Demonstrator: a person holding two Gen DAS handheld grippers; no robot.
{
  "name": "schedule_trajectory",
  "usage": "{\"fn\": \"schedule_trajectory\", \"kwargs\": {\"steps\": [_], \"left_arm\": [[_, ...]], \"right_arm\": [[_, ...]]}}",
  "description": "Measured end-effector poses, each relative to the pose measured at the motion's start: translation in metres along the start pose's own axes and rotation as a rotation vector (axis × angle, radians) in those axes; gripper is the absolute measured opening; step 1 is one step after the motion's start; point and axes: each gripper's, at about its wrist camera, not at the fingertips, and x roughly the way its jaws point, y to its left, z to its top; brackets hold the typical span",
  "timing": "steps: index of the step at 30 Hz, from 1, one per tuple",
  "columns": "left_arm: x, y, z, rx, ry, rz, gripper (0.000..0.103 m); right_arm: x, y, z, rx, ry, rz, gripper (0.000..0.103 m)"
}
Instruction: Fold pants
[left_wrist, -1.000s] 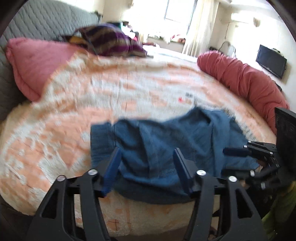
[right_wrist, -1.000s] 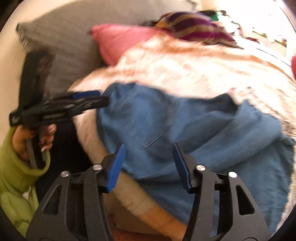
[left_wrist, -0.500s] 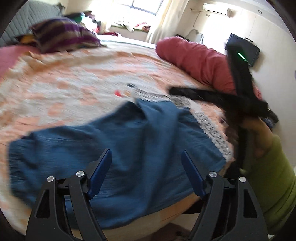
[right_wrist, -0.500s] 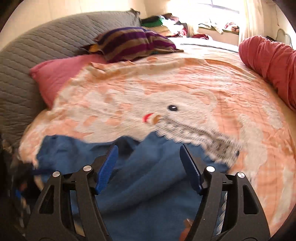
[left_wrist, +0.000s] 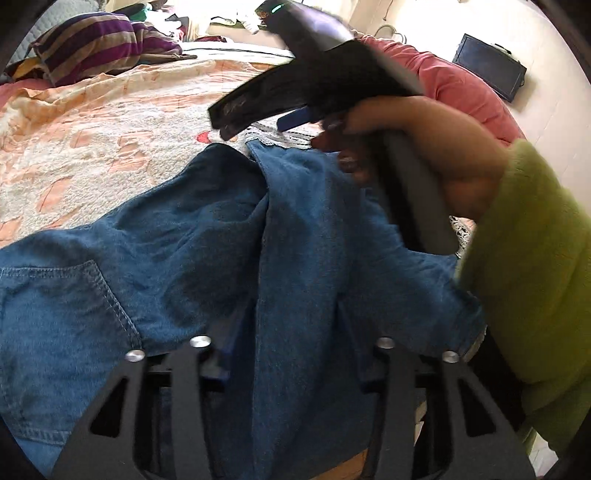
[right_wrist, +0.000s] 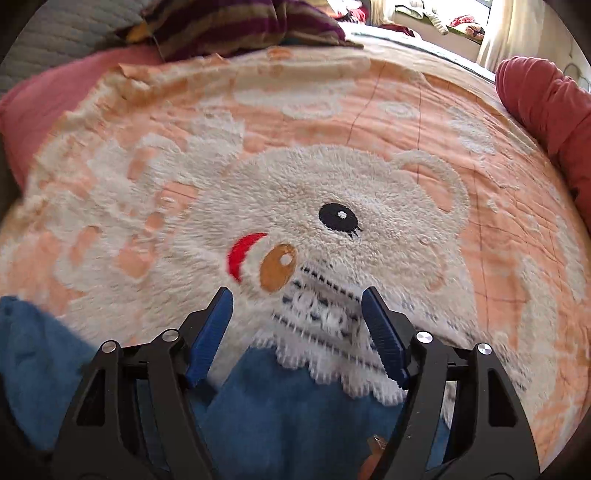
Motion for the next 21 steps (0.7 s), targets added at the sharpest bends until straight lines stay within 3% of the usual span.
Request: {"fn": "schedule_trajectory", "kwargs": {"steps": [2, 4, 13, 14, 15, 16, 21], "left_arm": [[-0.002, 0.003, 0.0, 0.0, -0.001, -0.015, 0.029], [-0.004, 0.006, 0.0, -0.007, -0.005, -0.028, 0.029], [-0.012, 0.005, 0.0, 0.012, -0.037, -0.01, 0.035], [-0.016, 0.003, 0.001, 0.025, -0.048, 0.001, 0.028], [-0.018, 0.0, 0.002, 0.035, -0.057, 0.001, 0.011], [-0.025, -0.003, 0.002, 0.053, -0.069, -0.006, 0.004], [-0.044, -0.012, 0.002, 0.1, -0.096, -0.016, 0.003]], "right_arm": [[0.009, -0.005, 0.002, 0.004, 0.006, -0.035, 0.027], [0.007, -0.013, 0.003, 0.019, -0.006, -0.02, 0.008], [-0.09, -0.097, -0.032, 0.243, -0.185, 0.096, 0.005], [-0.107, -0.106, -0.043, 0.263, -0.209, 0.099, 0.005], [-0.12, -0.112, -0.053, 0.275, -0.227, 0.096, 0.005], [-0.132, -0.118, -0.063, 0.286, -0.244, 0.095, 0.005], [-0.183, -0.133, -0.127, 0.337, -0.288, 0.099, 0.005]]}}
